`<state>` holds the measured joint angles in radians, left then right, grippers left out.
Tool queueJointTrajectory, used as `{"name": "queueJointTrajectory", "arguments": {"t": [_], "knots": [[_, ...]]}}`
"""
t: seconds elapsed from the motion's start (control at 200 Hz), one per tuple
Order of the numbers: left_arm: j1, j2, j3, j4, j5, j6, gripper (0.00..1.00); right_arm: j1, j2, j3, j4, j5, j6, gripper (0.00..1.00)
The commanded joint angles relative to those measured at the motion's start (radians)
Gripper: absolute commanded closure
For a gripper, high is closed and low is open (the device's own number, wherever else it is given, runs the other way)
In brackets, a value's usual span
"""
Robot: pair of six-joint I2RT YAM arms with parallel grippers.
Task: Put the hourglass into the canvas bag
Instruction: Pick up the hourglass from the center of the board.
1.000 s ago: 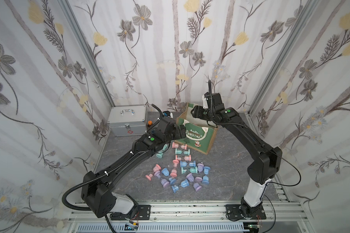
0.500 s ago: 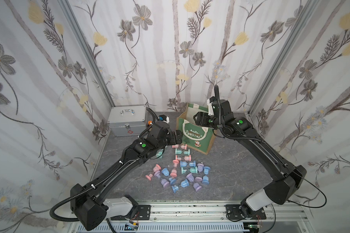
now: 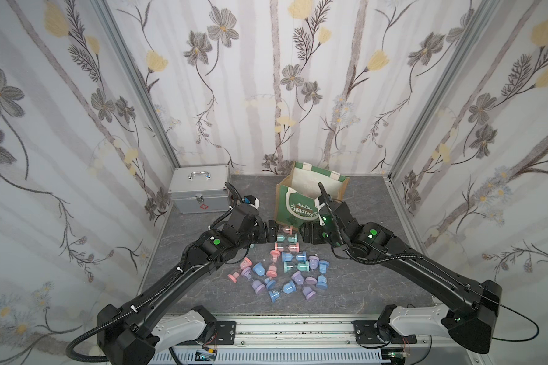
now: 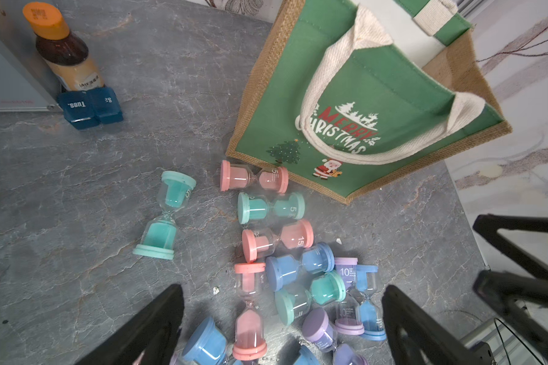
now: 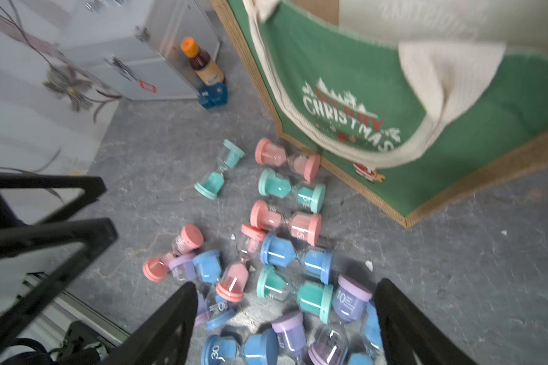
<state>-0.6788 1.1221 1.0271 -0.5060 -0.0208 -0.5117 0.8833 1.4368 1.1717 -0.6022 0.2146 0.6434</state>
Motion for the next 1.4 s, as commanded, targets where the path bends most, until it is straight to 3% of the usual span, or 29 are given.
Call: {"name": "queueJointTrajectory", "arguments": {"t": [0.0,0.225,0.565,0.764,1.394], "knots": [[0.001,-0.013,-0.024,-0.003,0.023,-0.034,0.0,0.044,-0.012,-0.079,0.037,0.052,0.125,0.18],[0.0,-0.006,-0.068,0.003,0.077,-0.046,0.0,0.125,-0.054,-0.276,0.072,0.026,0.343,0.26],[-0.014,0.01,-0.094,0.033,0.135,-0.051,0.0,0.229,-0.039,-0.419,0.002,0.02,0.622,0.39],[-0.021,0.01,-0.089,0.033,0.129,-0.05,0.0,0.231,-0.031,-0.497,0.022,0.016,0.662,0.44],[-0.045,0.049,-0.059,0.034,0.113,-0.049,0.0,0.165,0.096,-0.458,0.042,0.05,0.595,0.49]]}}
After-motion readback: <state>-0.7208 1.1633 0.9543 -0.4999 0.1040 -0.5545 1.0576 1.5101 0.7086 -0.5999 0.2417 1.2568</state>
